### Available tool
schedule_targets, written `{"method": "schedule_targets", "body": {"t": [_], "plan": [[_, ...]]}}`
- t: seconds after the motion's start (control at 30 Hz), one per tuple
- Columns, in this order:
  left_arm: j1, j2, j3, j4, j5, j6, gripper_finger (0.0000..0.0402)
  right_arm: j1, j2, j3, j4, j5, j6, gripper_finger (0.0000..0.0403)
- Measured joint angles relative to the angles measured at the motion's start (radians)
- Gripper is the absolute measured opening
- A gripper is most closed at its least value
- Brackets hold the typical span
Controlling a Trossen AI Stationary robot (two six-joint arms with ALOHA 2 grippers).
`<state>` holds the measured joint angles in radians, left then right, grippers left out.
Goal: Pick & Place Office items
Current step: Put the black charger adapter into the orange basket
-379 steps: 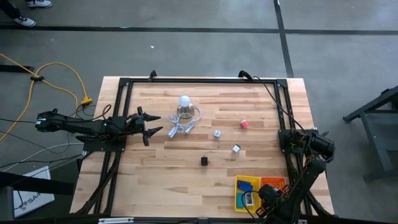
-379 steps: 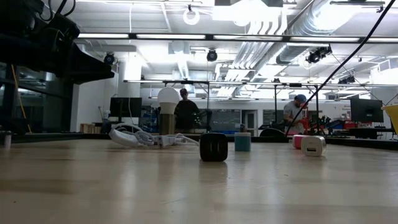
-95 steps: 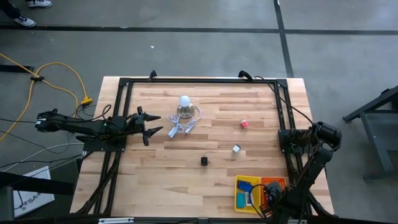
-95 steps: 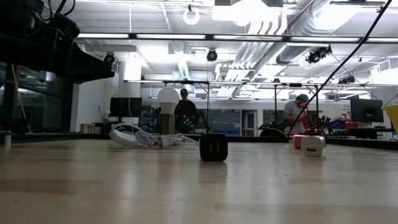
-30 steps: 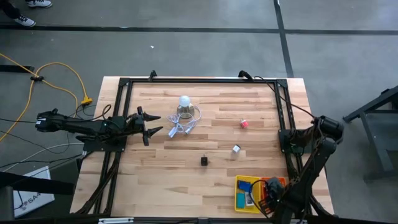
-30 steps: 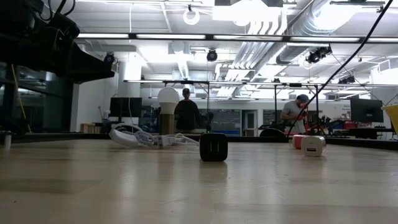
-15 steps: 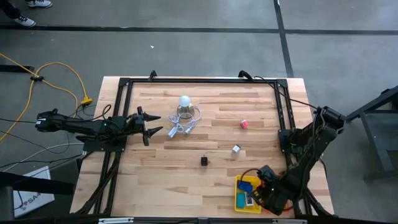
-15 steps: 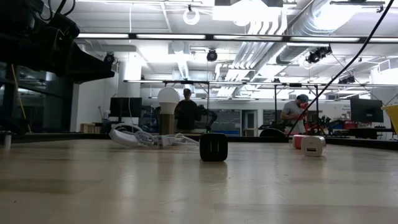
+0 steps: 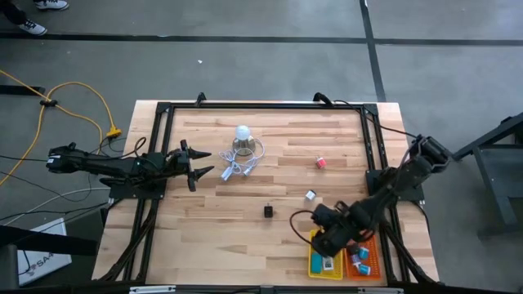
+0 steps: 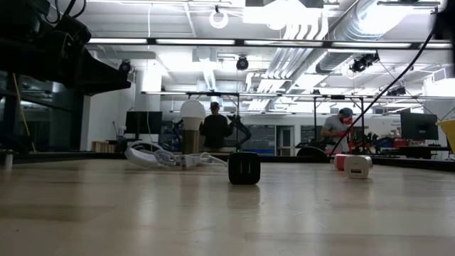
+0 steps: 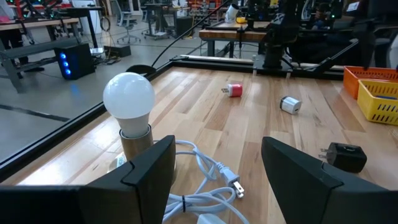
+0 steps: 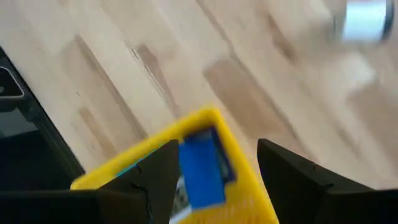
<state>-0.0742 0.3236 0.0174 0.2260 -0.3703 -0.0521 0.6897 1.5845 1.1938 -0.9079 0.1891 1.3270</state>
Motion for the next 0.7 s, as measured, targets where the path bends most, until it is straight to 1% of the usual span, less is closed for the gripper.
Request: {"method": "schedule_targets", "body": {"t": [0.13, 0.43, 0.53, 0.7], "plan": [[0.000, 0.000, 0.000, 0.000, 0.000, 0.000, 0.0230, -0.064, 0.000, 0.000, 0.070, 0.003, -0.183, 0.0203], [0.000, 0.000, 0.000, 0.000, 0.000, 0.000, 0.0230, -0.173, 0.000, 0.000, 0.188, -0.041, -0.449, 0.0203], [0.000, 0.000, 0.000, 0.000, 0.000, 0.000, 0.0230, -0.200, 0.000, 0.000, 0.251, -0.056, -0.590, 0.0203], [0.000, 0.000, 0.000, 0.000, 0.000, 0.000, 0.0230, -0.244, 0.000, 0.000, 0.369, -0.070, -0.875, 0.0203]]}}
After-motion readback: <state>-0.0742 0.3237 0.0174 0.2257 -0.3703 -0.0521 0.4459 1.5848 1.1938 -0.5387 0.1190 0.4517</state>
